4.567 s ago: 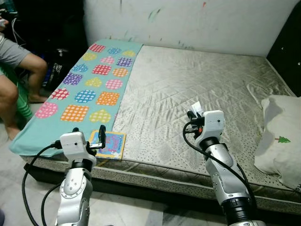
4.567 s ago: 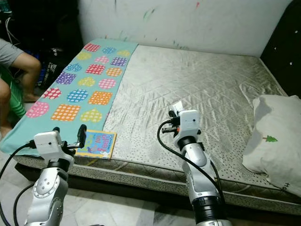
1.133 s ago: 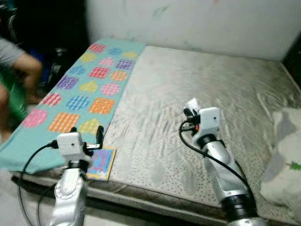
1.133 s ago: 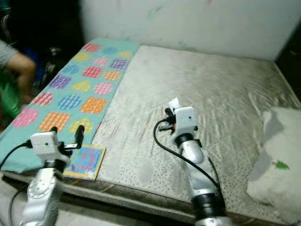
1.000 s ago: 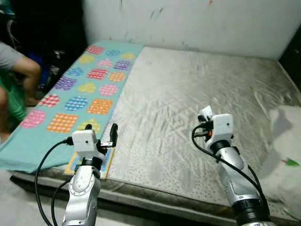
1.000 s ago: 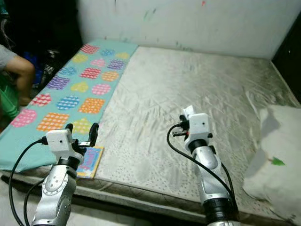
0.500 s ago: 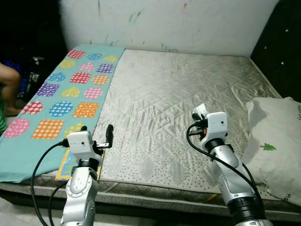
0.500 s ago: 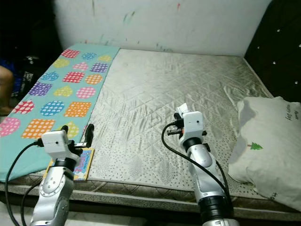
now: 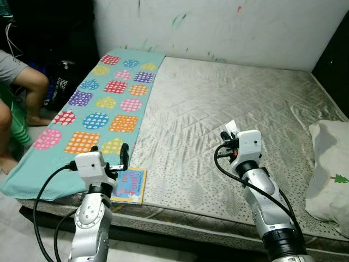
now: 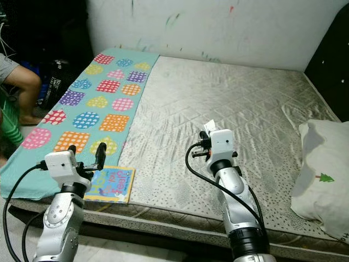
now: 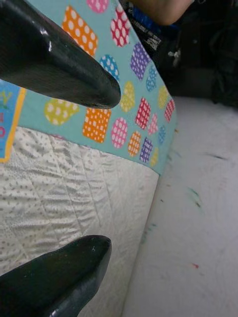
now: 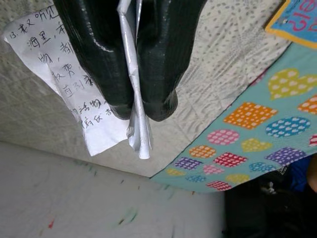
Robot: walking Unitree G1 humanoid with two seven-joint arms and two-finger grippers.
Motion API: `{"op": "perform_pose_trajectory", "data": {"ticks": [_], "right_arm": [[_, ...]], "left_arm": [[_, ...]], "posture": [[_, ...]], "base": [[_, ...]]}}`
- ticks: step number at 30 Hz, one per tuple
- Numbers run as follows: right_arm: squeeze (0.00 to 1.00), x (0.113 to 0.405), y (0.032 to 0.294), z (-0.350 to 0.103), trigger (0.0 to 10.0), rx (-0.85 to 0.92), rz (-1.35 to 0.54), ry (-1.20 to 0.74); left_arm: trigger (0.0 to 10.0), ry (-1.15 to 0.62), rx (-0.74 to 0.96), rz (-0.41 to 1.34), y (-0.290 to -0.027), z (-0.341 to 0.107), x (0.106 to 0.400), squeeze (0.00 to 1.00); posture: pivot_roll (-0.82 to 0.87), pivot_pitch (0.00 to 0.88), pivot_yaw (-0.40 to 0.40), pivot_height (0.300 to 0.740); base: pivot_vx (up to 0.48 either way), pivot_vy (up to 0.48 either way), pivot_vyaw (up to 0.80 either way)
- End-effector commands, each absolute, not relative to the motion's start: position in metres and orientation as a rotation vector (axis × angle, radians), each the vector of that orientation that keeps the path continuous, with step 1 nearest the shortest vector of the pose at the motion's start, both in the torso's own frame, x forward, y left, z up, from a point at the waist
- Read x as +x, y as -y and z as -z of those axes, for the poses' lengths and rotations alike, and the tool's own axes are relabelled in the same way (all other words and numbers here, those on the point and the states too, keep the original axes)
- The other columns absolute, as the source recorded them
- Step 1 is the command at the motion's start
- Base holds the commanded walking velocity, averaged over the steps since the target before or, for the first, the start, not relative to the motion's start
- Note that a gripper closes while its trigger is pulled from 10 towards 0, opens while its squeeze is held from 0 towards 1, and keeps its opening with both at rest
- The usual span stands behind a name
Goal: Clean up the room
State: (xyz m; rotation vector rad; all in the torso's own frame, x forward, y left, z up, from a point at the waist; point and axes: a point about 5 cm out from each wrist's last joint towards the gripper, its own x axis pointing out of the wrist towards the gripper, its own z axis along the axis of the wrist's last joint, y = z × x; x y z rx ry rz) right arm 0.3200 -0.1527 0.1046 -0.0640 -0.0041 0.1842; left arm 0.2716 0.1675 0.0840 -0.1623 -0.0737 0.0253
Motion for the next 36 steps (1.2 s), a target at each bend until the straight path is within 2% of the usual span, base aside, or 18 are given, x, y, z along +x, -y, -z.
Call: {"op": "perform_pose_trajectory", "data": {"ticks": [1,6,33,36], "right_arm": [[0.0,0.3205,0.155,-0.1047,10.0,-0.073,-0.185,0.001],[0.0,0.3205,0.1533,-0.1036,10.0,-0.074,-0.198,-0.006],[0.0,0.3197,0.1529,-0.1005,10.0,-0.078,-0.211,-0.021],[0.0,0.3192,0.1526,-0.0999,10.0,-0.08,-0.215,-0.024]], "left_arm": [[10.0,0.064,-0.16,-0.022,-0.1657,-0.0829,0.2728,0.0],[10.0,0.07,-0.162,-0.027,-0.1667,-0.083,0.2718,0.0],[10.0,0.063,-0.176,-0.033,-0.1665,-0.0828,0.2748,0.0],[10.0,0.086,-0.167,-0.029,-0.166,-0.0847,0.2744,0.0]], "posture": [[0.04,0.028,-0.017,0.74],[0.04,0.027,-0.022,0.74],[0.04,0.021,-0.021,0.74],[0.04,0.021,-0.021,0.74]], "base": [[0.0,0.48,0.0],[0.0,0.158,0.0],[0.0,0.48,0.0],[0.0,0.0,0.0]]}}
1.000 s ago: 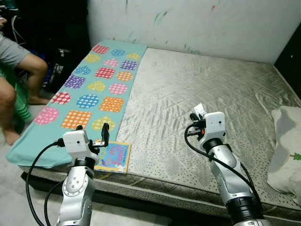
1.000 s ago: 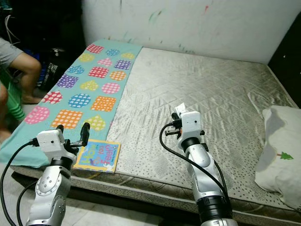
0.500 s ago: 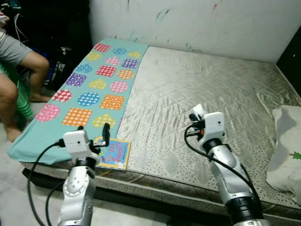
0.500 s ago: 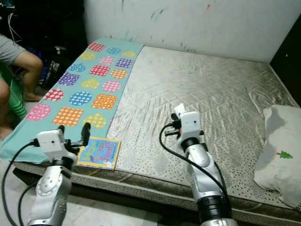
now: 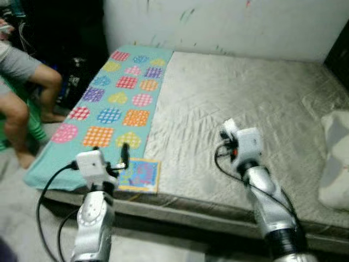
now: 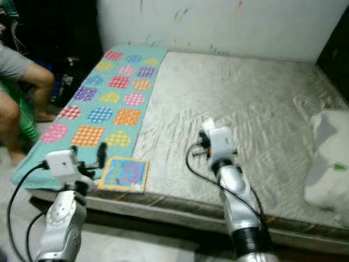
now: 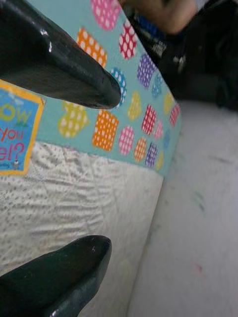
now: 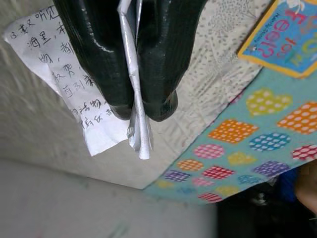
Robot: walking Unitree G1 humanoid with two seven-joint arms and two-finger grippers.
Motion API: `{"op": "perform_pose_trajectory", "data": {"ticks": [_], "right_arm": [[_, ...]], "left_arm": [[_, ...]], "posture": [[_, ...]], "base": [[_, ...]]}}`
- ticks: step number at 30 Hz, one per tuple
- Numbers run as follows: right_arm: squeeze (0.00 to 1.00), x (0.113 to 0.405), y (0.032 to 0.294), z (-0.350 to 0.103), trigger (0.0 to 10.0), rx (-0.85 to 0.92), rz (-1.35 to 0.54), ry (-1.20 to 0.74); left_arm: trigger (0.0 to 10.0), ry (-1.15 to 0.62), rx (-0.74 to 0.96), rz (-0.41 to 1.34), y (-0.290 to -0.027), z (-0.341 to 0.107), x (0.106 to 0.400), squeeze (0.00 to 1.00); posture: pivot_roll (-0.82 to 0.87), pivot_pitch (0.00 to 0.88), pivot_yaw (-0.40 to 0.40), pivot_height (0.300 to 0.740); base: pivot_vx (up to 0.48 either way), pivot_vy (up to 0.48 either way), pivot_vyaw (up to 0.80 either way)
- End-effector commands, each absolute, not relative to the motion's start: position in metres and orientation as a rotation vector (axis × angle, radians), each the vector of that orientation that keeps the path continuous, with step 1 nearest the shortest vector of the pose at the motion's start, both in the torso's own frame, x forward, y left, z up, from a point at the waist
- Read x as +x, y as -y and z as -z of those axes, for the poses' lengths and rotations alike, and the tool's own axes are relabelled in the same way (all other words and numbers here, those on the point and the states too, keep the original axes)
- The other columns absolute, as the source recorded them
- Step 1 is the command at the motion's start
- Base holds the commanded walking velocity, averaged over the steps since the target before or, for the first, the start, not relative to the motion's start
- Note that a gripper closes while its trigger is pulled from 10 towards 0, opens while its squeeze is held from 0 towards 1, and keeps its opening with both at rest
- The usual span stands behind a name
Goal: Clean up the room
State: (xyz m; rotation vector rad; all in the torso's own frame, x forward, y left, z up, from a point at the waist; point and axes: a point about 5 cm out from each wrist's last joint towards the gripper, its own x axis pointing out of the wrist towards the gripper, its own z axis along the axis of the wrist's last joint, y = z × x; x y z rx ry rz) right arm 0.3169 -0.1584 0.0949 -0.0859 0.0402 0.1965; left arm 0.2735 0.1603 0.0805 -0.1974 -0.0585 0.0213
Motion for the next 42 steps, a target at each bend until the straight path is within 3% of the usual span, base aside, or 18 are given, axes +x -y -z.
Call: {"op": "perform_pose_trajectory", "data": {"ticks": [1,15,27,42], "right_arm": [[0.0,0.3191,0.1526,-0.0997,10.0,-0.08,-0.216,-0.024],[0.0,0.3178,0.1505,-0.0979,10.0,-0.078,-0.234,-0.031],[0.0,0.3172,0.1507,-0.0966,10.0,-0.074,-0.229,-0.04],[0.0,0.3164,0.1534,-0.094,10.0,-0.079,-0.216,-0.046]], "left_arm": [[10.0,0.085,-0.167,-0.03,-0.1659,-0.0846,0.2743,0.0],[10.0,0.109,-0.175,0.032,-0.1606,-0.087,0.2714,0.0],[10.0,0.114,-0.178,0.048,-0.1595,-0.0877,0.2712,0.0],[10.0,0.07,-0.169,0.014,-0.1601,-0.0823,0.2717,0.0]], "posture": [[0.04,0.021,-0.021,0.74],[0.04,0.023,-0.022,0.74],[0.03,0.023,-0.017,0.74],[0.04,0.027,-0.014,0.74]], "base": [[0.0,0.0,0.0],[0.0,0.0,0.0],[0.332,0.0,-0.47],[0.238,0.0,0.0]]}}
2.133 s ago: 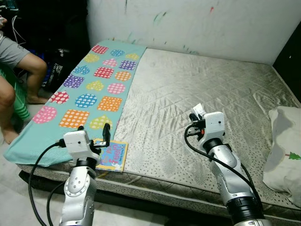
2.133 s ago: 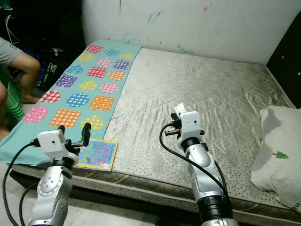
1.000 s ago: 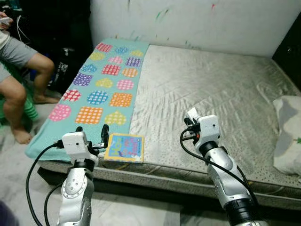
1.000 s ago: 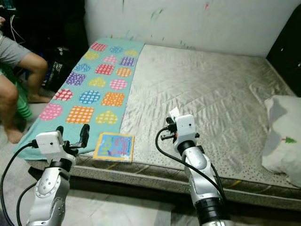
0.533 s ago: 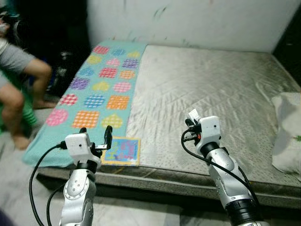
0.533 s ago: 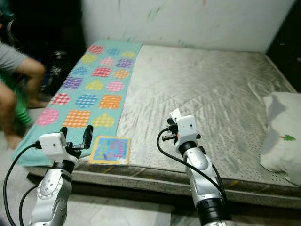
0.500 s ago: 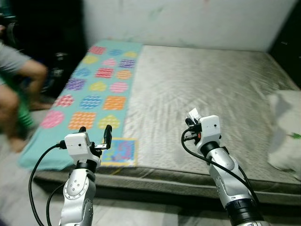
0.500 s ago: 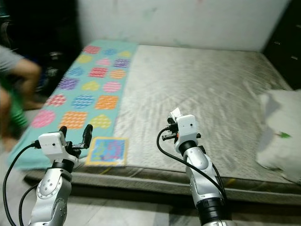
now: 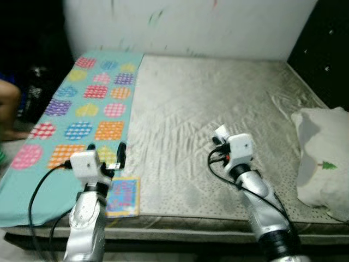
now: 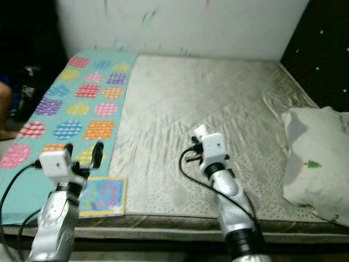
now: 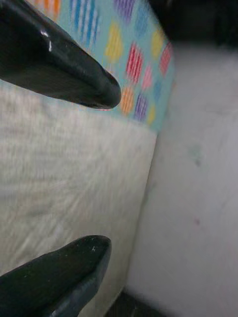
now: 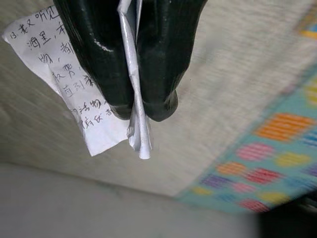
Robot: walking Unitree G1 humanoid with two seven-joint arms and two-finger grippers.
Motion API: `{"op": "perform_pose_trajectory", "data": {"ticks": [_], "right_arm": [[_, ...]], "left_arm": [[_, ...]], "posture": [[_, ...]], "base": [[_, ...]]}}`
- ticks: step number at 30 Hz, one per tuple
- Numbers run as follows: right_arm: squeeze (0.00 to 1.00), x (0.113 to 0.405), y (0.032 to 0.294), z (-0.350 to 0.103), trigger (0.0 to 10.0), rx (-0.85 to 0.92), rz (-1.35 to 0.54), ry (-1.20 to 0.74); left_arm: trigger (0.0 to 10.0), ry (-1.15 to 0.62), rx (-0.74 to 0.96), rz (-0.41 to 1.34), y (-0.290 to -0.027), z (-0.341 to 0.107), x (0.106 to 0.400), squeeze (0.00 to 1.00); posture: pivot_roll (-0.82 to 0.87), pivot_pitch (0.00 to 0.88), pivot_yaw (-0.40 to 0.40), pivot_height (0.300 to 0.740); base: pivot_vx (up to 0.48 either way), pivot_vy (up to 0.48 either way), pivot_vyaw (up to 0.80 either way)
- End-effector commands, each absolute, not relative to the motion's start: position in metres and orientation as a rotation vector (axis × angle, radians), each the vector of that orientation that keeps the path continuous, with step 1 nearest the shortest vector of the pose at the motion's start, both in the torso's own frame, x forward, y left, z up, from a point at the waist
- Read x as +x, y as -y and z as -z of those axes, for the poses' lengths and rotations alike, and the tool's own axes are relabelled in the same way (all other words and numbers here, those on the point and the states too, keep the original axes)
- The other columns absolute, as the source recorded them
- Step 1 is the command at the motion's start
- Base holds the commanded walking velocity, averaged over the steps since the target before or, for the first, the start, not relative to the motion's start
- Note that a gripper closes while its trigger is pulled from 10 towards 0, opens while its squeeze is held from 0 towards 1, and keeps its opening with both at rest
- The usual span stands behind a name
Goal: Clean up the room
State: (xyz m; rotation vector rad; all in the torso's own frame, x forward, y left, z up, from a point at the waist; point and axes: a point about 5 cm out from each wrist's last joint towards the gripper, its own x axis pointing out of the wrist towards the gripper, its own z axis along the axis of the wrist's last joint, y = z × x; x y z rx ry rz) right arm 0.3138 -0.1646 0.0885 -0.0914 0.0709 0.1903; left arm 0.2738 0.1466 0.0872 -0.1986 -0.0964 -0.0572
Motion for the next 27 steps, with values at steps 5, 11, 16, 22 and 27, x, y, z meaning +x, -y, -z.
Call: {"op": "perform_pose_trajectory", "data": {"ticks": [5,11,16,22,27], "right_arm": [[0.0,0.317,0.155,-0.093,10.0,-0.083,-0.217,-0.049],[0.0,0.325,0.15,-0.095,10.0,-0.098,-0.26,-0.053],[0.0,0.334,0.138,-0.098,10.0,-0.137,-0.362,-0.073],[0.0,0.34,0.132,-0.099,10.0,-0.15,-0.396,-0.079],[0.0,0.338,0.133,-0.097,10.0,-0.122,-0.353,-0.062]], "left_arm": [[10.0,0.064,-0.169,-0.016,-0.164,-0.081,0.271,0.0],[10.0,0.087,-0.163,-0.075,-0.173,-0.085,0.271,0.0],[10.0,0.108,-0.161,-0.183,-0.185,-0.083,0.259,0.0],[10.0,0.092,-0.161,-0.223,-0.187,-0.075,0.249,0.0],[10.0,0.084,-0.154,-0.156,-0.18,-0.078,0.26,0.0]], "posture": [[0.06,0.018,-0.028,0.74],[0.11,0.003,-0.1,0.74],[0.15,0.001,-0.185,0.74],[0.17,0.0,-0.184,0.74],[0.12,0.0,-0.107,0.74]], "base": [[0.0,0.0,0.0],[0.0,0.0,0.0],[0.0,0.0,0.0],[0.0,0.0,0.0],[0.0,0.0,0.0]]}}
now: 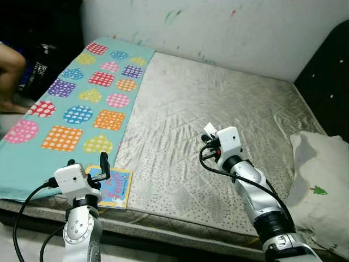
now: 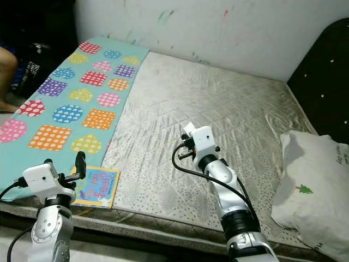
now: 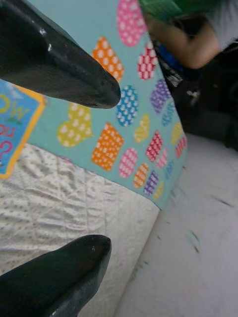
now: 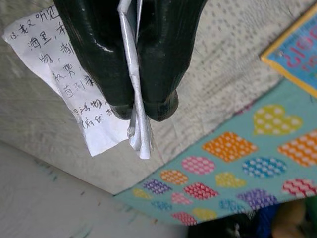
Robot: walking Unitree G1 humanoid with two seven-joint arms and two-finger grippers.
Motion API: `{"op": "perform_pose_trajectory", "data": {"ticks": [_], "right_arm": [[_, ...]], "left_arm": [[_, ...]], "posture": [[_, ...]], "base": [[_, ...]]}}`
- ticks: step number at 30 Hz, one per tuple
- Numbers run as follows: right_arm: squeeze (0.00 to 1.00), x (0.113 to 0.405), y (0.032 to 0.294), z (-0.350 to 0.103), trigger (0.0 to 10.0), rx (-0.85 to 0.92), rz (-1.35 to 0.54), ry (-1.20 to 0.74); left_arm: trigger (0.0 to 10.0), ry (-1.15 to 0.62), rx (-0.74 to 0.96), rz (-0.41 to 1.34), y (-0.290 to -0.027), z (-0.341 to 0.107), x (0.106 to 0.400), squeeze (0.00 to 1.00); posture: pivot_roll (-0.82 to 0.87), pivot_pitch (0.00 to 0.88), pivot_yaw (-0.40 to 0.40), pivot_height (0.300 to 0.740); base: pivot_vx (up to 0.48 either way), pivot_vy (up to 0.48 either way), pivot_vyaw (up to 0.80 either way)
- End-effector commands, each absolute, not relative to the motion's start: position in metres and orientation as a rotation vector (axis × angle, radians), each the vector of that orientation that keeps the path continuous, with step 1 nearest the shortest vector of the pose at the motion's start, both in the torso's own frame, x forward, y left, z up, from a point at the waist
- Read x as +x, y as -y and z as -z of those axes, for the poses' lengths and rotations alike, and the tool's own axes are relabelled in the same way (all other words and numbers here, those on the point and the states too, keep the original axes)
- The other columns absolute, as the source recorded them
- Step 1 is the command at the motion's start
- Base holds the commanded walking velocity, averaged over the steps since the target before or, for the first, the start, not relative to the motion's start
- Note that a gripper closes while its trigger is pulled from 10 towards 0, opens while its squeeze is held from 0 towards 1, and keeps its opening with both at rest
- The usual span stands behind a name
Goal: Clean up the room
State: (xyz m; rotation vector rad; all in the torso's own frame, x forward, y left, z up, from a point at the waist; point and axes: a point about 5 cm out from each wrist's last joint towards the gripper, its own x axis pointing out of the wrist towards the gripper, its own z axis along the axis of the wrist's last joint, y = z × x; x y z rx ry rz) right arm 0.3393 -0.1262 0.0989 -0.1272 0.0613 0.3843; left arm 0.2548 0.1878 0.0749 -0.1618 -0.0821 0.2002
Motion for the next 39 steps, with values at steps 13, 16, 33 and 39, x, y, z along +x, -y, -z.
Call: {"op": "perform_pose_trajectory", "data": {"ticks": [13,16,33,39], "right_arm": [[0.0,0.312,0.173,-0.086,10.0,-0.092,-0.121,-0.031],[0.0,0.305,0.172,-0.083,10.0,-0.094,-0.108,-0.035],[0.0,0.309,0.155,-0.086,10.0,-0.073,-0.128,-0.028],[0.0,0.312,0.153,-0.09,10.0,-0.053,-0.128,-0.003]], "left_arm": [[10.0,0.036,-0.149,0.06,-0.145,-0.081,0.296,0.0],[10.0,0.04,-0.152,0.097,-0.141,-0.083,0.301,0.0],[10.0,0.051,-0.124,0.036,-0.161,-0.082,0.301,0.0],[10.0,0.039,-0.106,0.025,-0.164,-0.076,0.293,0.0]], "posture": [[-0.07,0.0,0.079,0.74],[-0.07,0.002,0.073,0.74],[-0.02,0.0,0.087,0.74],[0.0,0.0,0.092,0.74]], "base": [[0.0,0.0,0.0],[0.0,0.0,0.0],[0.0,0.0,0.0],[0.0,0.0,0.0]]}}
